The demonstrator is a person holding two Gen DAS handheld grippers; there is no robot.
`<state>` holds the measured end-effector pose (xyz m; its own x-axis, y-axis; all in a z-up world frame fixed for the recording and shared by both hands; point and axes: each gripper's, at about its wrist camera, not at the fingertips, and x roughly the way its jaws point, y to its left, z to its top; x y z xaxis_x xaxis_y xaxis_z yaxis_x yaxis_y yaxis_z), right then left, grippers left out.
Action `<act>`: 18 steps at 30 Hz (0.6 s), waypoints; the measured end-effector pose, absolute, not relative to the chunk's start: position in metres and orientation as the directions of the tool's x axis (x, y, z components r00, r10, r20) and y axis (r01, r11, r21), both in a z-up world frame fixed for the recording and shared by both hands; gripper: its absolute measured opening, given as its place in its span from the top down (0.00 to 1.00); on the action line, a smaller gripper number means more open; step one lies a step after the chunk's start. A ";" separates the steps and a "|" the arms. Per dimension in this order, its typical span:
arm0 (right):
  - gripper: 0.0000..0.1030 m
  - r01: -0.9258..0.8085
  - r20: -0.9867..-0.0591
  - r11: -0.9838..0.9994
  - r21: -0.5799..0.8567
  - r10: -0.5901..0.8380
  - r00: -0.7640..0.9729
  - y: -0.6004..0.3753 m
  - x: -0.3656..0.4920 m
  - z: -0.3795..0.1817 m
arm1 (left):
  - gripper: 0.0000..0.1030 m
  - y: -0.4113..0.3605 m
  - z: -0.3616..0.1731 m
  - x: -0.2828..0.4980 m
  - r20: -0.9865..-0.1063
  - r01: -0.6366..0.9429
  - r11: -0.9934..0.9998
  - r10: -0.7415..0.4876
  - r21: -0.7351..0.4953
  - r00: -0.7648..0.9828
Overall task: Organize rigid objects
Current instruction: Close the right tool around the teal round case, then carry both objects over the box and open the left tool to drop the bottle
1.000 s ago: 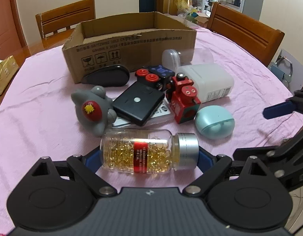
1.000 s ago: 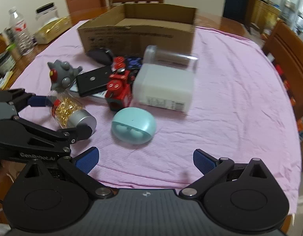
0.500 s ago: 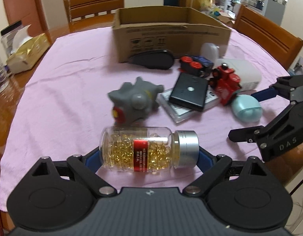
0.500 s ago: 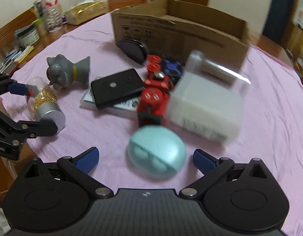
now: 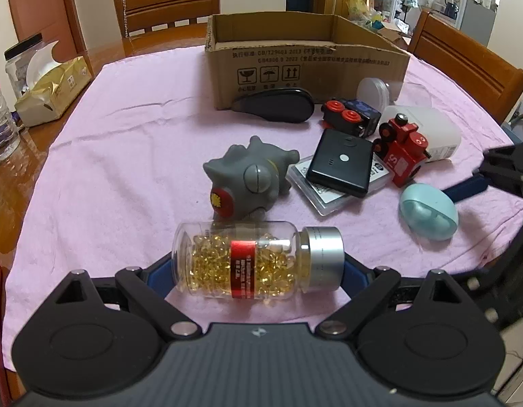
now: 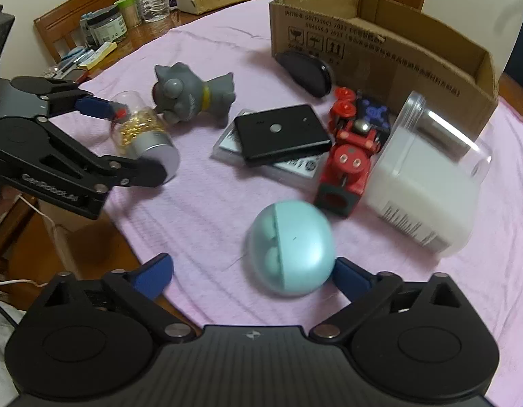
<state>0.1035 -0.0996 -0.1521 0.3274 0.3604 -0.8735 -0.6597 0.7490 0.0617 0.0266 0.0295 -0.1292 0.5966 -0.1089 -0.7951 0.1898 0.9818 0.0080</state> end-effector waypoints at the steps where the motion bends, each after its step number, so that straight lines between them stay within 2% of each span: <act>1: 0.05 -0.662 -0.872 0.748 0.049 0.355 0.337 -0.099 0.106 -0.152 | 0.09 0.029 -0.129 0.027 -0.796 0.193 0.981 -0.109 0.010 0.595; 10: 0.27 -0.672 -0.865 0.740 -0.003 0.335 0.373 -0.105 0.118 -0.150 | 0.10 0.032 -0.125 0.030 -0.810 0.203 0.979 -0.124 -0.006 0.573; 13: 0.43 -0.675 -0.862 0.738 -0.009 0.336 0.379 -0.104 0.117 -0.148 | 0.10 0.033 -0.124 0.031 -0.816 0.208 0.978 -0.126 -0.007 0.565; 18: 0.44 -0.680 -0.870 0.732 -0.031 0.315 0.379 -0.101 0.116 -0.146 | 0.10 0.034 -0.117 0.030 -0.826 0.233 0.972 -0.130 0.003 0.549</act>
